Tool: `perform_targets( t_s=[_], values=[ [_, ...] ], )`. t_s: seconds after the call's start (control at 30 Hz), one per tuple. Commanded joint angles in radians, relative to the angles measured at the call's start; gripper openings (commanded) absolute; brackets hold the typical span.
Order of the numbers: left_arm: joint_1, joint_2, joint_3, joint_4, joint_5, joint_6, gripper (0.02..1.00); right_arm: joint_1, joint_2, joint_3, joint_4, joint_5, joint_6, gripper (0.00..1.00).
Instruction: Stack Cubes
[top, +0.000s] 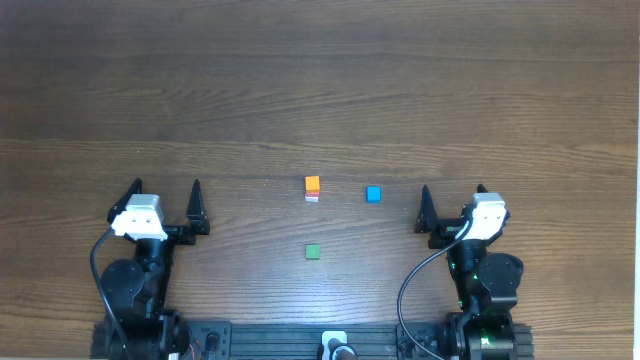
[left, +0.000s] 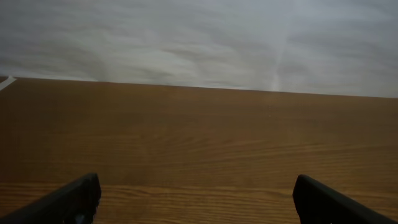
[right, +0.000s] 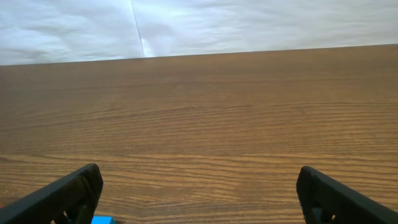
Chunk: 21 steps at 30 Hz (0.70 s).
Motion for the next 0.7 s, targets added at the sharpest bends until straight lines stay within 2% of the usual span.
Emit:
perform_targets(
  t_s=[0.03,0.13,0.23,0.27,0.43,0.63,0.7],
  values=[
    [0.005,-0.005,-0.008,0.0,0.017,0.011,1.0,-0.001,-0.009,-0.008,0.001,-0.008,-0.002,0.993],
    [0.005,-0.005,-0.008,0.0,0.017,0.011,1.0,-0.001,-0.009,-0.008,0.0,0.008,-0.002,0.993],
    [0.005,-0.005,-0.008,0.0,0.017,0.011,1.0,-0.001,0.003,0.014,0.013,0.002,0.127,0.993],
    [0.005,-0.005,-0.008,0.0,0.017,0.011,1.0,-0.001,0.018,0.042,-0.019,-0.013,0.13,0.991],
    [0.005,-0.005,-0.008,0.0,0.017,0.011,0.998,0.001,0.199,0.318,-0.271,-0.159,0.15,0.993],
    [0.005,-0.005,-0.008,0.0,0.017,0.011,1.0,0.001,0.46,0.669,-0.584,-0.169,0.199,0.993],
    [0.005,-0.005,-0.008,0.0,0.017,0.011,0.998,0.001,0.52,0.754,-0.655,-0.195,0.209,0.991]
  ],
)
